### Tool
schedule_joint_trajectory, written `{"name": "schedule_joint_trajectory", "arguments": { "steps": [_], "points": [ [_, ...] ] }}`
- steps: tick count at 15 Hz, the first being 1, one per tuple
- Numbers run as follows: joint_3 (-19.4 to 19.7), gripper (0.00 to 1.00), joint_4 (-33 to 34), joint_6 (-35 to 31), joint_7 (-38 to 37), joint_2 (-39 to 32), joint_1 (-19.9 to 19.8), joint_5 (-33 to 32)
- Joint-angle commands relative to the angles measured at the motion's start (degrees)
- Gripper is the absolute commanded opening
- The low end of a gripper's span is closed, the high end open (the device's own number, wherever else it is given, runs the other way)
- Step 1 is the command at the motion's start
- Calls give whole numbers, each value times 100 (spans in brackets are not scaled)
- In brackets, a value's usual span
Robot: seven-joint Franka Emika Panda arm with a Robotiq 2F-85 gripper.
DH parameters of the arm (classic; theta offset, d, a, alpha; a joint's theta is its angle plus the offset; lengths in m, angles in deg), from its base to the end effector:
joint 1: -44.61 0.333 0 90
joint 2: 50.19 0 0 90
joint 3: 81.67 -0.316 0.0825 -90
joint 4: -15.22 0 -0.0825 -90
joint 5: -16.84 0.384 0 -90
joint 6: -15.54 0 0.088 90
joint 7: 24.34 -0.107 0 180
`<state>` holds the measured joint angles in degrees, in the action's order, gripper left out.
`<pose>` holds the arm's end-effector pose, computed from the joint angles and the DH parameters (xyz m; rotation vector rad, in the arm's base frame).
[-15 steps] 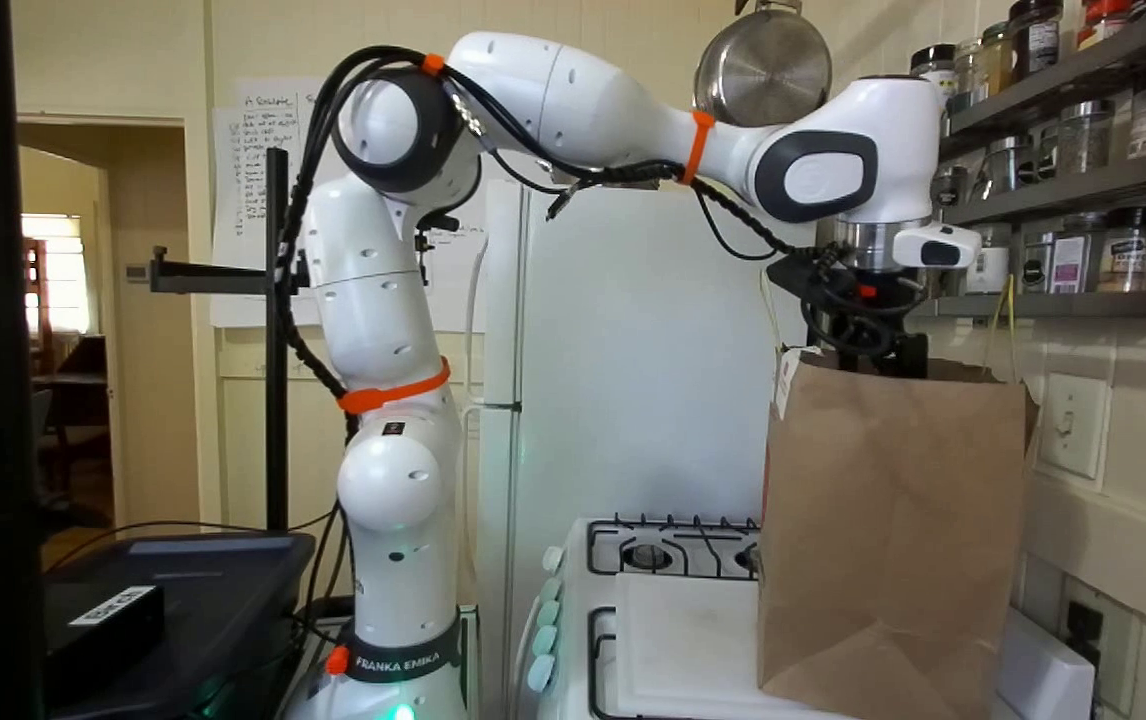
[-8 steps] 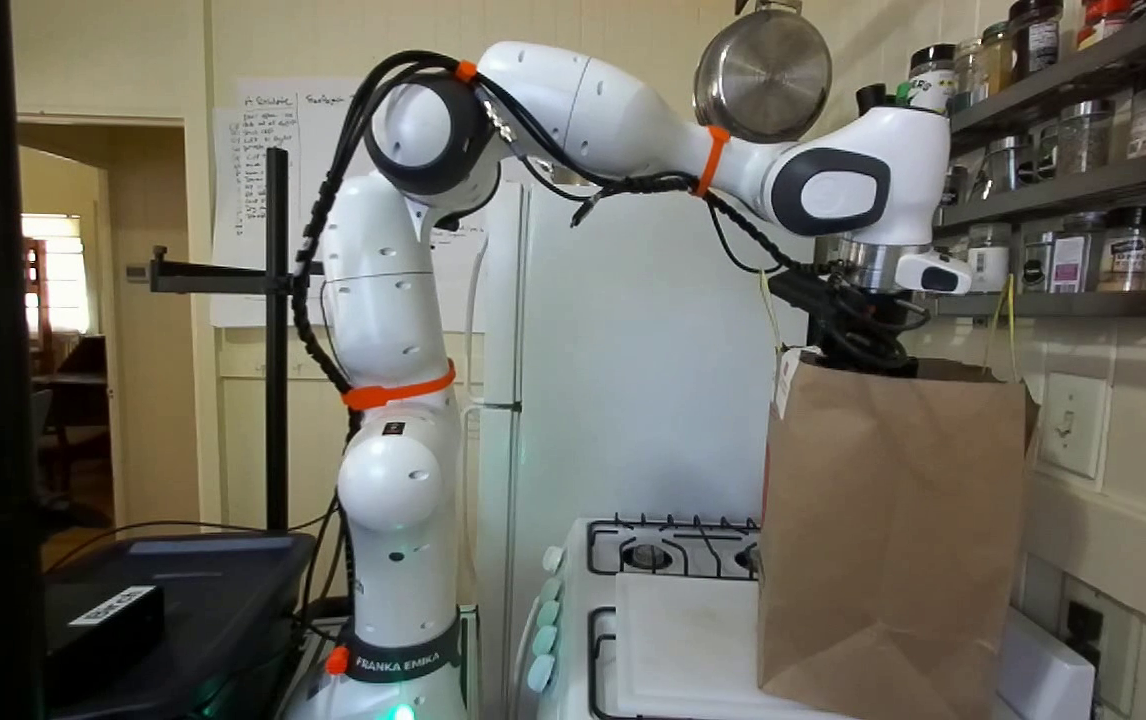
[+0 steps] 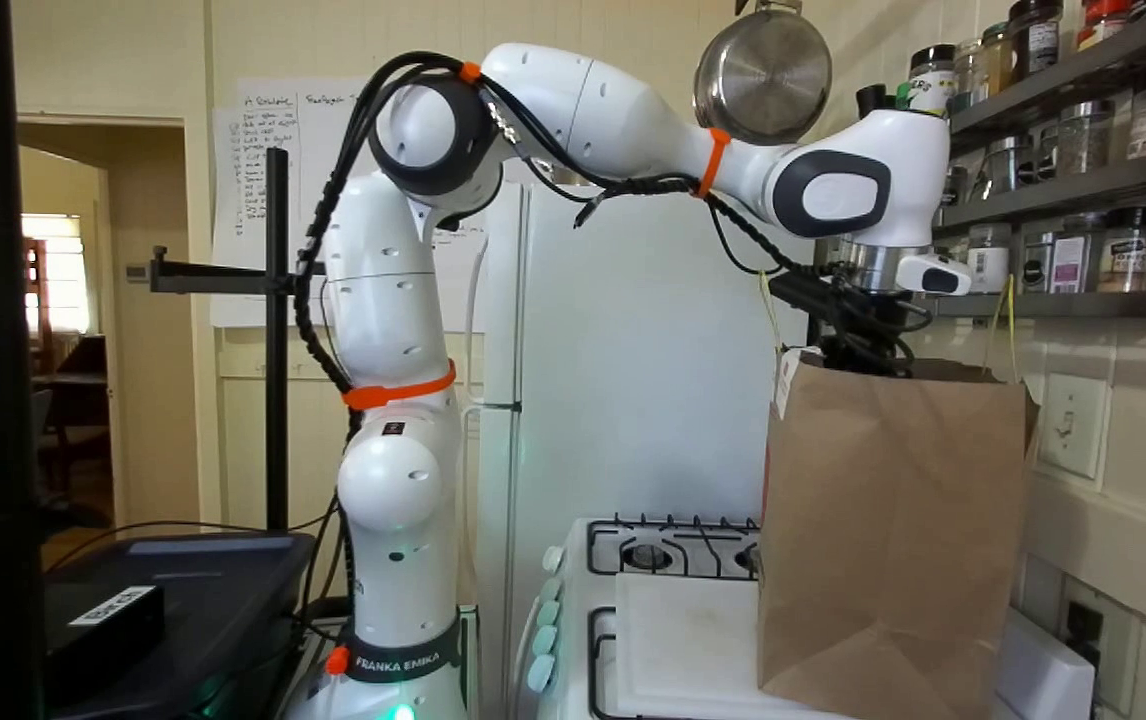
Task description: Remove the orange packet from the paper bag and put it on the white tray on the stove
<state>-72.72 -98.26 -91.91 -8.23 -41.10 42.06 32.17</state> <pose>0.5114 -0.0878 0.5424 -2.8751 -0.0109 -0.1677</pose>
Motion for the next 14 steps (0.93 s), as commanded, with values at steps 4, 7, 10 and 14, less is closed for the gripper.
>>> {"name": "schedule_joint_trajectory", "arguments": {
  "steps": [4, 7, 10, 14],
  "points": [
    [1, 0, 306, 165, 83, 85, -118, 4],
    [-32, 0, 445, -220, 56, 175, -142, -159],
    [-65, 0, 528, -808, 86, 210, -116, -192],
    [-129, 34, 425, -1305, 218, 159, -13, -19]
  ]
}}
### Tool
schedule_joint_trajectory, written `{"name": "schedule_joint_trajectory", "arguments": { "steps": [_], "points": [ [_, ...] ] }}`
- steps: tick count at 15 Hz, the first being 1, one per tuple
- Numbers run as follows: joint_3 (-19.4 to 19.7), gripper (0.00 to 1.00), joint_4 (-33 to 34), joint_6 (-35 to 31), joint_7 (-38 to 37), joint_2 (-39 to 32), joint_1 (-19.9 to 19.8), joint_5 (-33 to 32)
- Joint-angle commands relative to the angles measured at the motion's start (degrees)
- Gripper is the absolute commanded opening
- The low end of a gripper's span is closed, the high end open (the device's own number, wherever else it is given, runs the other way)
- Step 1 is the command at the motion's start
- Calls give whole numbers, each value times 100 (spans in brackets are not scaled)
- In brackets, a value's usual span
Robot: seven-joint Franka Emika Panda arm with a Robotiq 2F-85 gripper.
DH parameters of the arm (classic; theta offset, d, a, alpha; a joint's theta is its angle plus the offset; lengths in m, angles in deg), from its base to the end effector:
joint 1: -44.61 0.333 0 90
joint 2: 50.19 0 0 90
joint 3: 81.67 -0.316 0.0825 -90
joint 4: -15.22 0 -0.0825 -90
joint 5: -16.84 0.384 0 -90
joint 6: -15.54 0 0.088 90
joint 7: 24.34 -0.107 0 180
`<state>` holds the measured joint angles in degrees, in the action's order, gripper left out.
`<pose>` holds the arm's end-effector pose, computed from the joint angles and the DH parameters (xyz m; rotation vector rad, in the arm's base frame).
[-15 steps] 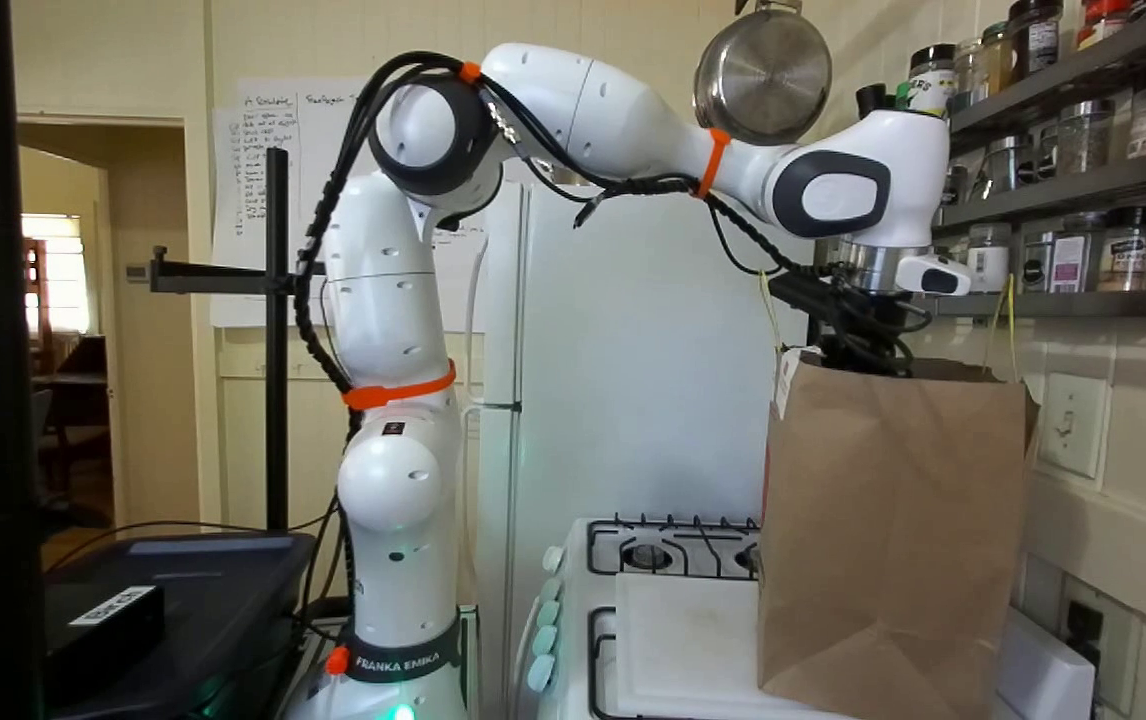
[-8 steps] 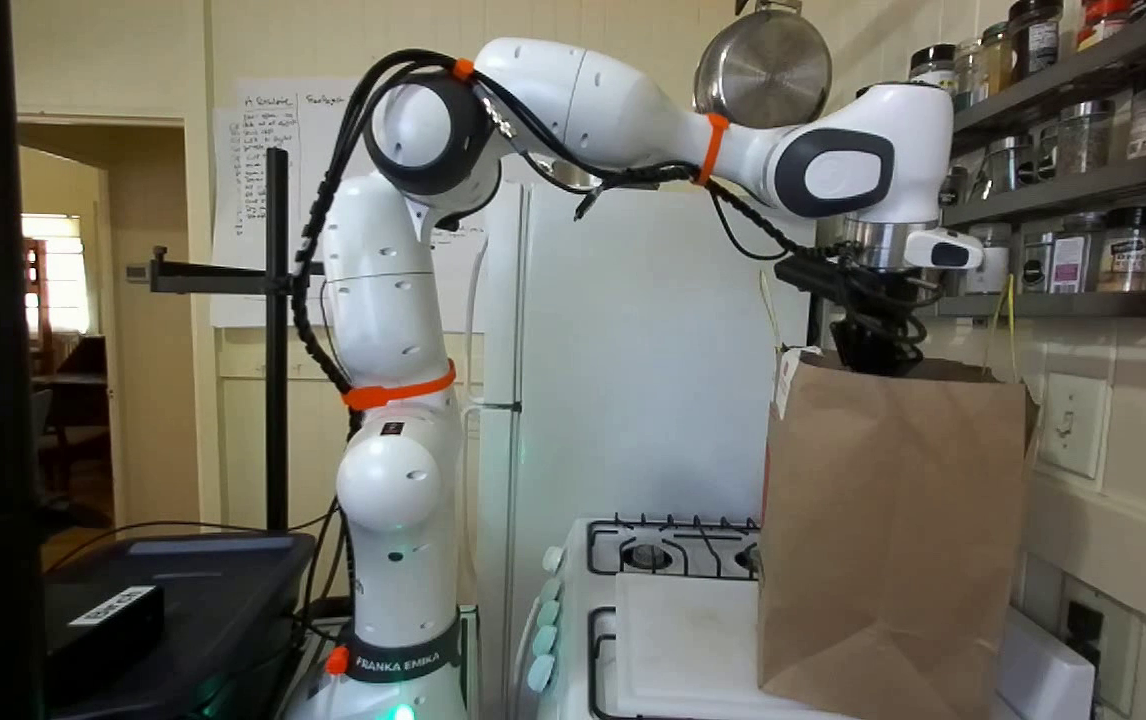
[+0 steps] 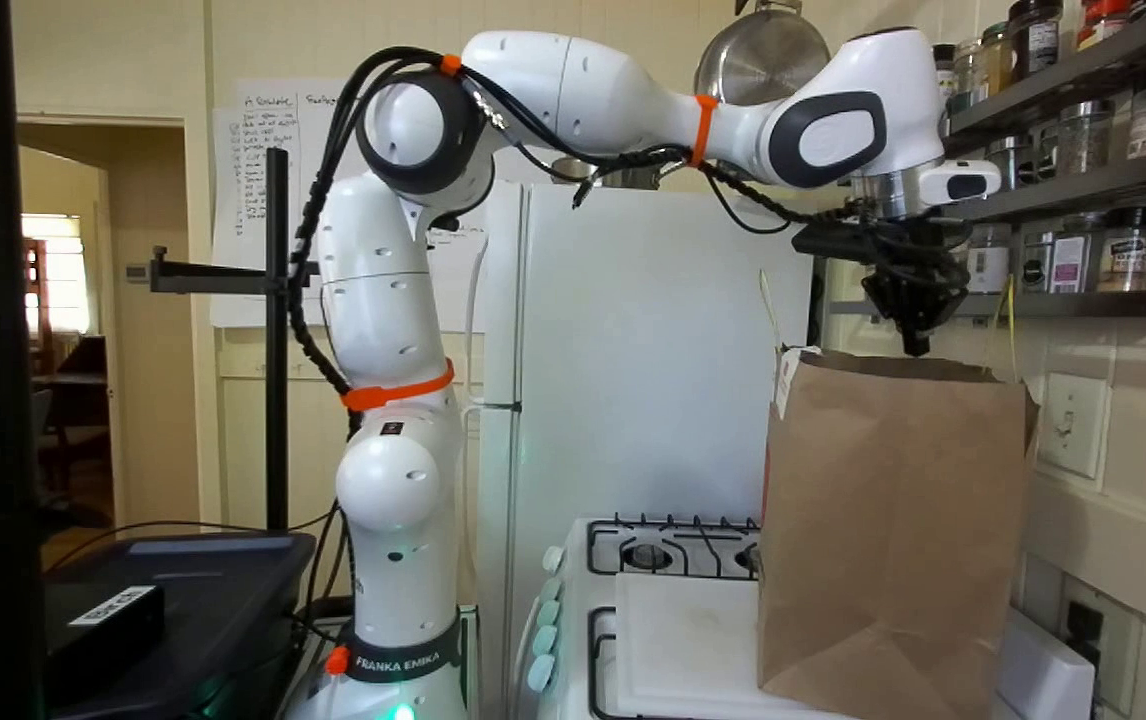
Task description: Remove the orange packet from the paper bag and put it on the white tray on the stove
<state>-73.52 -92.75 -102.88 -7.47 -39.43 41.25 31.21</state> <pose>0.5254 -0.1003 0.6255 -2.9084 -0.0179 -0.6204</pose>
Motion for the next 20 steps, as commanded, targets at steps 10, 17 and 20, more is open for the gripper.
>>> {"name": "schedule_joint_trajectory", "arguments": {
  "steps": [10, 17, 20],
  "points": [
    [-196, 100, -581, 18, 434, -248, 221, 430],
    [-214, 100, -857, 58, 476, -283, 194, 420],
    [-188, 100, -871, 119, 435, -251, 165, 398]
  ]
}}
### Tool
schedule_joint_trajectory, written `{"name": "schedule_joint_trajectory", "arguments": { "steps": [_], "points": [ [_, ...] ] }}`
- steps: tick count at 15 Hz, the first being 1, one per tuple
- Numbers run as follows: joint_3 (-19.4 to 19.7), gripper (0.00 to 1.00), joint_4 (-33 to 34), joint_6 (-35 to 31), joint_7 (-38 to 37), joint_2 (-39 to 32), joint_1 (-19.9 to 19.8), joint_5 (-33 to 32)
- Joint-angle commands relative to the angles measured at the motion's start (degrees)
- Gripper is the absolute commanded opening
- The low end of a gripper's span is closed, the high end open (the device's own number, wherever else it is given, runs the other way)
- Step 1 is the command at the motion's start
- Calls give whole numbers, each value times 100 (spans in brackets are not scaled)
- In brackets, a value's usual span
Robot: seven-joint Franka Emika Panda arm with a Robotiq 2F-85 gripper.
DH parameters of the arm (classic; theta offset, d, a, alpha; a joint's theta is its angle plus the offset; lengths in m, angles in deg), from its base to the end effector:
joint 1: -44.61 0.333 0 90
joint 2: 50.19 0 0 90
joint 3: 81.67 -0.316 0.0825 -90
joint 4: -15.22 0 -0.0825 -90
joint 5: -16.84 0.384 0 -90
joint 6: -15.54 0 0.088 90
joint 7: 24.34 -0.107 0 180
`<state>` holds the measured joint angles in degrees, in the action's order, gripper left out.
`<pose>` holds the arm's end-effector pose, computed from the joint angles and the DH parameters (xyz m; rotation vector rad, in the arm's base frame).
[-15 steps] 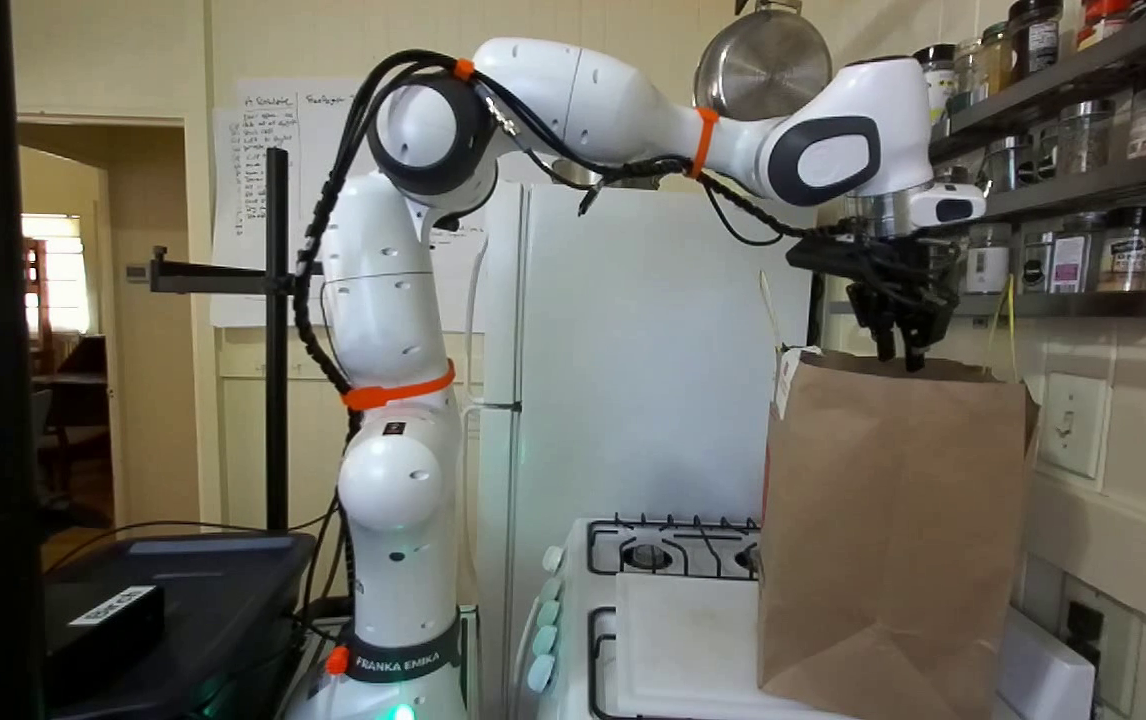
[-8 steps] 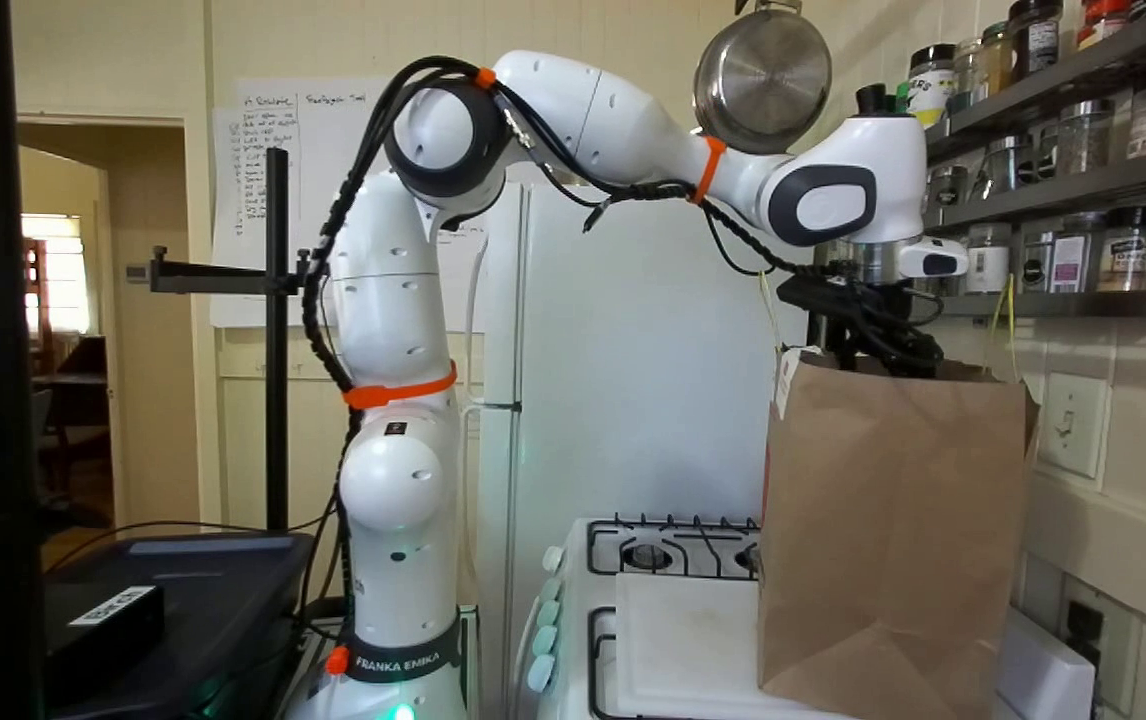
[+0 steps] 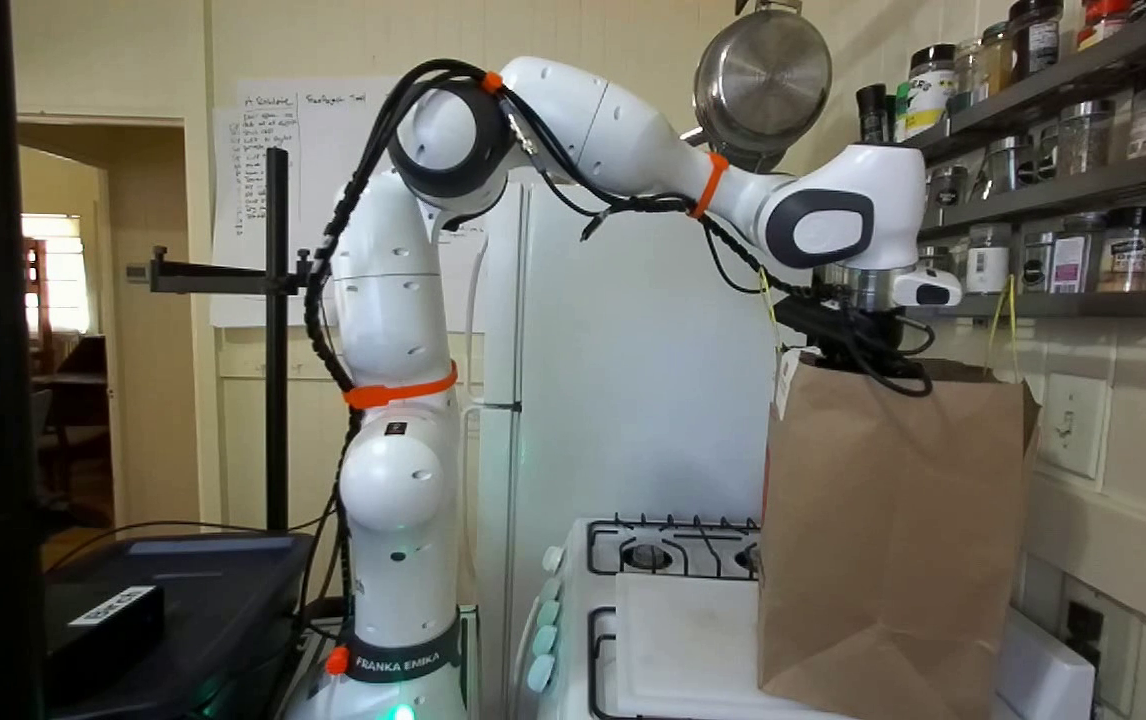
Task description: Remove the orange packet from the paper bag and put it on the white tray on the stove
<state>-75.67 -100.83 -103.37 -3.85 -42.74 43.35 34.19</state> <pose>0.5350 -0.0549 0.5252 -2.8767 -0.1542 -0.3512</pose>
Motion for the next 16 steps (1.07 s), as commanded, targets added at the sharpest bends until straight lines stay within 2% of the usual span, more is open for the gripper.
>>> {"name": "schedule_joint_trajectory", "arguments": {
  "steps": [1, 16],
  "points": [
    [32, 100, -56, 182, 57, 95, -51, 80],
    [149, 100, 82, 473, -66, 502, -173, -153]
  ]
}}
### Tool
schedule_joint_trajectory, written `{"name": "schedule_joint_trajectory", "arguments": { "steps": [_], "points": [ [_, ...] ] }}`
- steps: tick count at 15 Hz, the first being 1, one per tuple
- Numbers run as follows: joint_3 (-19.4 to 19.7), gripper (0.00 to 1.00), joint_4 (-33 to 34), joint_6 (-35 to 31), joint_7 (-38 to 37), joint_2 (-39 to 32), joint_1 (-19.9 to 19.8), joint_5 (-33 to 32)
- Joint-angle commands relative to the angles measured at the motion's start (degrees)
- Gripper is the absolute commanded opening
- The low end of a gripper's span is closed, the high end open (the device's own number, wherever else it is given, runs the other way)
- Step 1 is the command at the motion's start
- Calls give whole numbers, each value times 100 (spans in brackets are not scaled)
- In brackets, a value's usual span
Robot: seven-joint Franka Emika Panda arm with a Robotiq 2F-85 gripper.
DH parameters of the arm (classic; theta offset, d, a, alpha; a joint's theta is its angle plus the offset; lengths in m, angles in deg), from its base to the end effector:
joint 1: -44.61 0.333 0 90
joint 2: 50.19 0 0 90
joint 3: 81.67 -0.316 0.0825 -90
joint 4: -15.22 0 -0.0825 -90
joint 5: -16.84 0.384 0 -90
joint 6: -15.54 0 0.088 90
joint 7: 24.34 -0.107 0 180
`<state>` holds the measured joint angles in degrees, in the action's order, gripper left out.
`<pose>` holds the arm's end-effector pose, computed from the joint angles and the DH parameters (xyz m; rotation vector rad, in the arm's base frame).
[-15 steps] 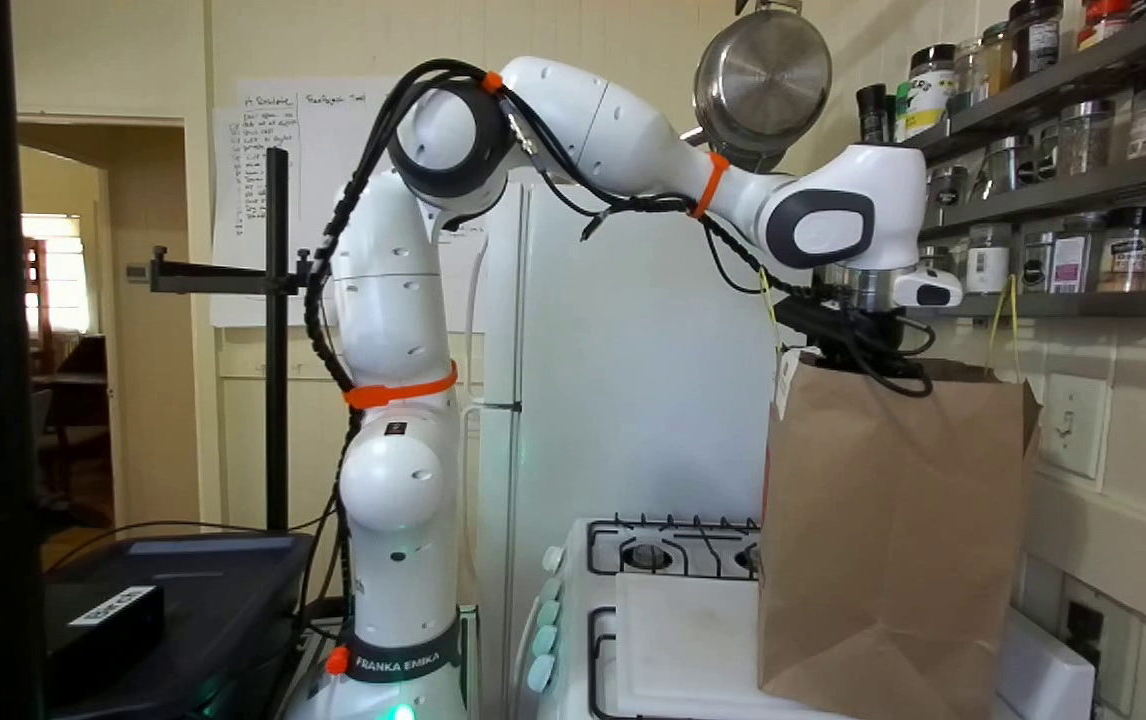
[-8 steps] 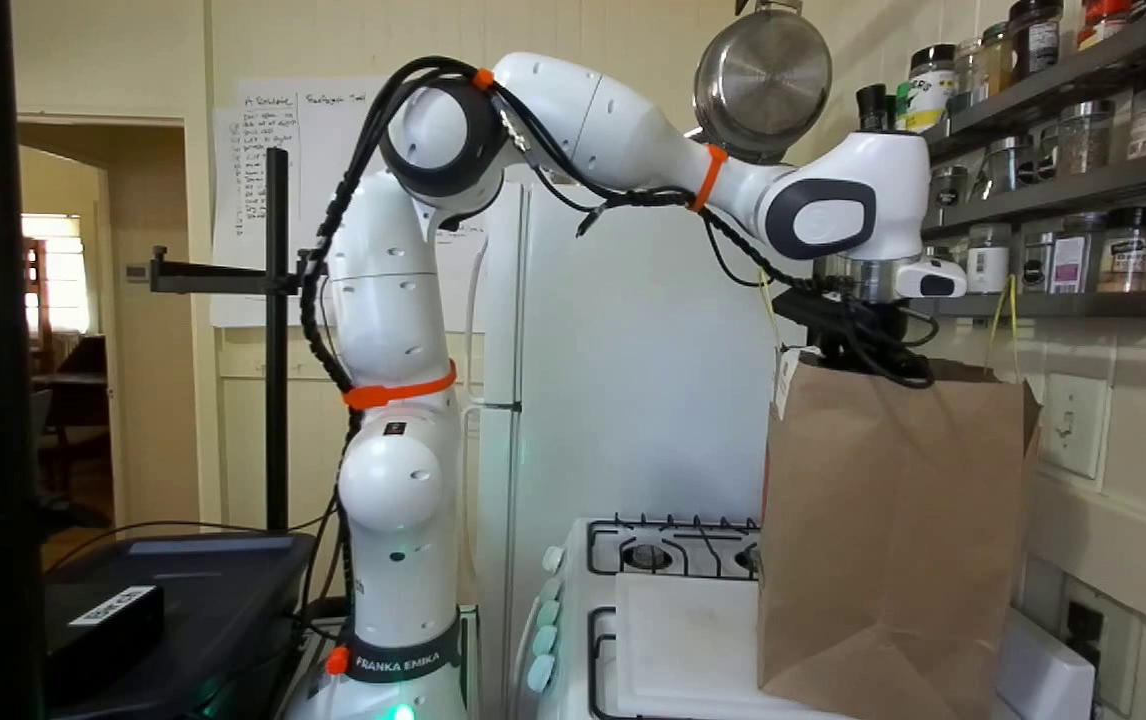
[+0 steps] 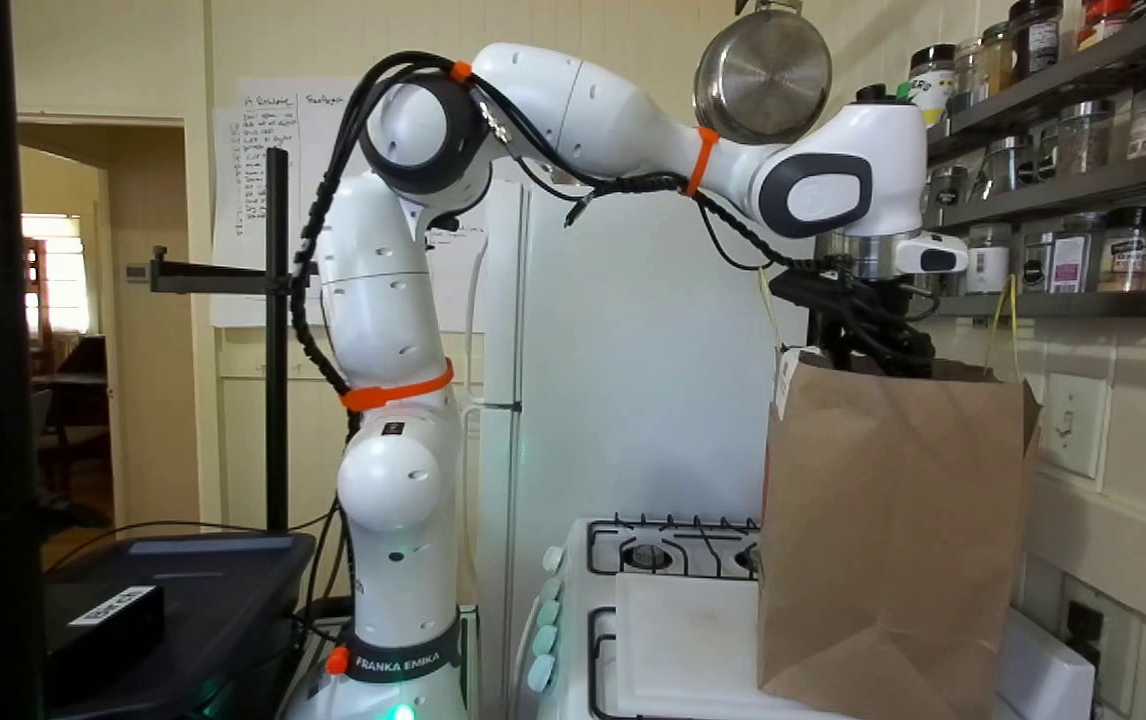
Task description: Remove the orange packet from the paper bag and put it on the white tray on the stove
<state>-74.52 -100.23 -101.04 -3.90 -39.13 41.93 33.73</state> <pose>0.5167 -0.0772 0.5593 -2.8758 -0.1153 -0.4066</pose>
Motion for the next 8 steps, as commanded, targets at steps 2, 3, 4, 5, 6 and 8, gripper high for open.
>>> {"name": "schedule_joint_trajectory", "arguments": {
  "steps": [2, 3, 4, 5, 6, 8],
  "points": [
    [69, 100, 16, 244, -53, 199, -49, -124],
    [90, 100, 10, 240, -49, 221, -58, -121],
    [109, 100, 2, 228, -56, 236, -68, -112],
    [135, 100, 3, 240, -64, 251, -81, -114],
    [158, 100, -4, 255, -66, 265, -91, -107],
    [187, 100, -34, 261, -73, 273, -105, -118]
  ]
}}
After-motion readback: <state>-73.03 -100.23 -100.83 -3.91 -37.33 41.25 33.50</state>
